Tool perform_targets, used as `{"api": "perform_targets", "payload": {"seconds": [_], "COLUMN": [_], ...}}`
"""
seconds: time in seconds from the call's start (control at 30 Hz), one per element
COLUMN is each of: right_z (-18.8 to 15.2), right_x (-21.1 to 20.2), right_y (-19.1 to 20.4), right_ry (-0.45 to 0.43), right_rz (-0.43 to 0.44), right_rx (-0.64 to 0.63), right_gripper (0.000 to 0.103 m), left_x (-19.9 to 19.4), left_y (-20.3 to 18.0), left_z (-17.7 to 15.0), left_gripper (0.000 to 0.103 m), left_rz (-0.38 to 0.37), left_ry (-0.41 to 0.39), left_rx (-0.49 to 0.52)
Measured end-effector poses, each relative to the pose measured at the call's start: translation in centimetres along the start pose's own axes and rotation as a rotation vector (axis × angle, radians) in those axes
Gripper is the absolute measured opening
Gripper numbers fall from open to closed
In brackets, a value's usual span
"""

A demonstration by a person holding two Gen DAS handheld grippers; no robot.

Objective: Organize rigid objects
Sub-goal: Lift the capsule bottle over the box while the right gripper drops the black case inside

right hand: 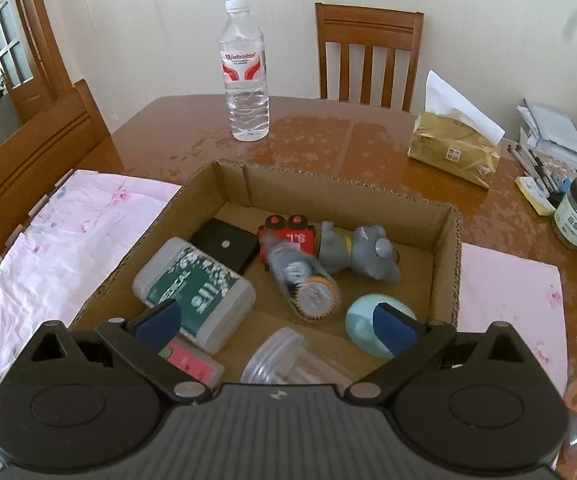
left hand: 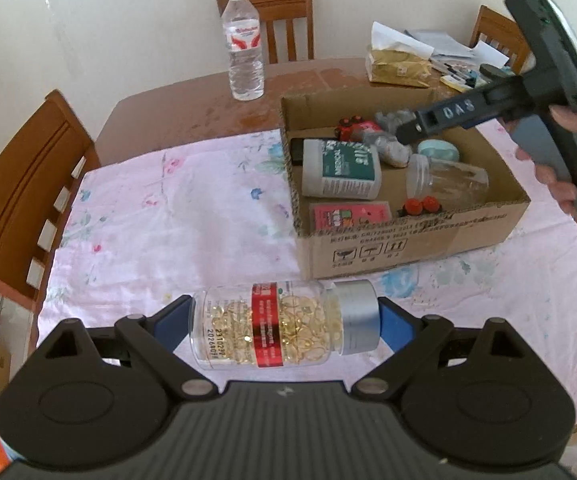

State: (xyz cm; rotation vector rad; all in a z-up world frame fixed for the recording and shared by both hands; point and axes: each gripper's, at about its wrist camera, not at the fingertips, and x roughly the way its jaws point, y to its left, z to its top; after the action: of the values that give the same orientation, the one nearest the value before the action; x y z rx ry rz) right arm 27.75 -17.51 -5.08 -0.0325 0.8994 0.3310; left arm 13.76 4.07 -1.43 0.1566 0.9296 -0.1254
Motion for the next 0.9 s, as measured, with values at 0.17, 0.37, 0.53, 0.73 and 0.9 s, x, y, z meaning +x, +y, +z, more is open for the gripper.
{"api": "perform_targets", "payload": {"seconds": [0.17,0.37,0.53,0.73,0.9], "right_z": [-1.4,-3.3,-5.3,-7.0,-7.5], "right_x": [-2.7,-4.8,-6.2,-7.7,-8.2], "right_y": [-0.1,-0.2,-0.5,-1.0,-1.8], "right_ry": [-0.022,-0.024,-0.007,-0.005,-0.003], "right_rz": [-0.046,-0.140,-0.198,-0.236,-0.251], "right_rx": [0.003,0.007,0.010,0.020,0.047], "right_gripper": [0.103,0.103,0.103,0.103,0.103], "left_x": [0.0,0.5,2.0,4.8,8.1], "left_y": [-0.8,-2.1,-3.7,-6.8,-9.5], "left_z": [1.7,4.7,7.7,11.5,14.1], "left_gripper": [0.094,0.094,0.094,0.094,0.094], "left_rz": [-0.027,-0.079,-0.123,-0.158,-0.187], "left_ry": [-0.030,-0.065,-0.085,-0.097,-0.085], "left_rx": [0.037,0.083,0.119,0.176,0.186]}}
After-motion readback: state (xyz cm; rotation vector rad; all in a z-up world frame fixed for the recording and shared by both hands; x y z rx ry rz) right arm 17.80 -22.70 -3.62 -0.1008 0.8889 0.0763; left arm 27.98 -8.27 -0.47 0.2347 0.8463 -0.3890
